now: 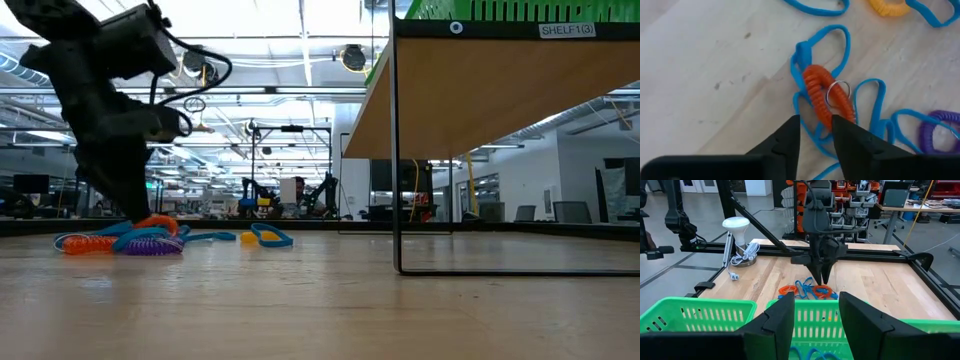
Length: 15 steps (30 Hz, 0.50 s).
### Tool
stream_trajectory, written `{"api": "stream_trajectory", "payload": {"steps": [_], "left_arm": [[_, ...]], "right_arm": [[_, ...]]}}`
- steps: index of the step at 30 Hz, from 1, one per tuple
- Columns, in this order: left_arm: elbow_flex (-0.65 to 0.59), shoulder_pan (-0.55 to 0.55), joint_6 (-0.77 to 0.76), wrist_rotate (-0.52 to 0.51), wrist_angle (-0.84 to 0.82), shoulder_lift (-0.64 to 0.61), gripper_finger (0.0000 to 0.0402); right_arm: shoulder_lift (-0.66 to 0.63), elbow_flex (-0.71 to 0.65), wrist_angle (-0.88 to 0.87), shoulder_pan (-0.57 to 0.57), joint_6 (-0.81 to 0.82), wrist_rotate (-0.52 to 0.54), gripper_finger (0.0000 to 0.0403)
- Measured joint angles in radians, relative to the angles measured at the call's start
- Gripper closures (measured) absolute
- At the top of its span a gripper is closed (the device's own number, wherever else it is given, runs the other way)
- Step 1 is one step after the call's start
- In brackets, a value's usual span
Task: Pick & Place Office Desk Supplies
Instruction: Put the blue rubber band into the middle green bin
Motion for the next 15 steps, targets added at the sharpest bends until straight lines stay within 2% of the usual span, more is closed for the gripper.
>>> {"api": "stream_trajectory", "payload": {"steps": [6,15], "left_arm": [[0.000,0.000,0.033,0.003,0.078,0.050,0.0269],[0.000,0.000,0.170,0.147,0.322,0.052,0.0270]], "right_arm": [[0.000,0.000,0.000,0.000,0.000,0.000,0.0259],[0.000,0.000,0.000,0.000,0.000,0.000,0.0259]]}}
